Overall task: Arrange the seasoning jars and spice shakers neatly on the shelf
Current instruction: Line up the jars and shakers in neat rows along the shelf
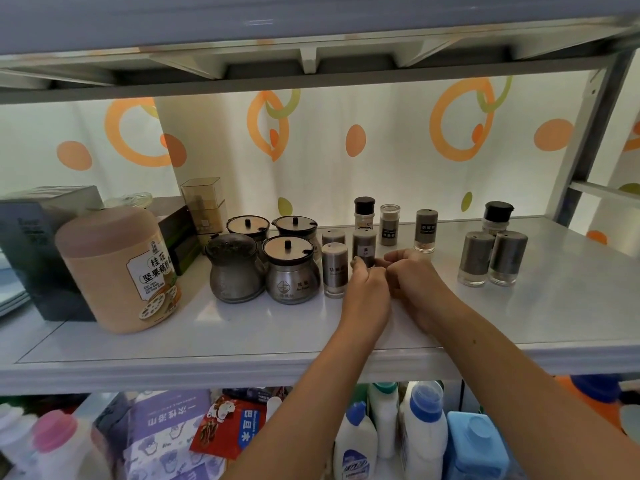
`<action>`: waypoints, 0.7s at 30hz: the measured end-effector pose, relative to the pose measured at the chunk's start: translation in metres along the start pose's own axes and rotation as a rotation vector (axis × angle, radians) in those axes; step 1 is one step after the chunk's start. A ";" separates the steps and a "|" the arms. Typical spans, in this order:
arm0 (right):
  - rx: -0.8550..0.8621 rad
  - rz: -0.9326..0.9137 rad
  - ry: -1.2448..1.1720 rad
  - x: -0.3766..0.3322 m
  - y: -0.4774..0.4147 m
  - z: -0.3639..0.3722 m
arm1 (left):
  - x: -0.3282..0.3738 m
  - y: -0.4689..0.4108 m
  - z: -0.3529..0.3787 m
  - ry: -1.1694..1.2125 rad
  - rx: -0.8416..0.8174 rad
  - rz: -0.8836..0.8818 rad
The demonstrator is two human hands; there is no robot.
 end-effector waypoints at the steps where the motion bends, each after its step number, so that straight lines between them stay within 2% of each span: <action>1: -0.006 -0.005 -0.008 0.001 0.000 0.000 | 0.000 0.000 0.000 0.001 -0.002 0.002; 21: 0.022 -0.053 0.078 0.008 -0.003 0.003 | -0.006 0.000 -0.001 0.014 0.026 0.023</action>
Point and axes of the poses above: each hand's wrist, its own y-axis away from the middle knuckle, its own z-axis out of the palm, x = y × z, the point moved 3 cm from there along -y, towards the middle knuckle, and after that the axes turned 4 degrees about -z, right-handed, at the moved point
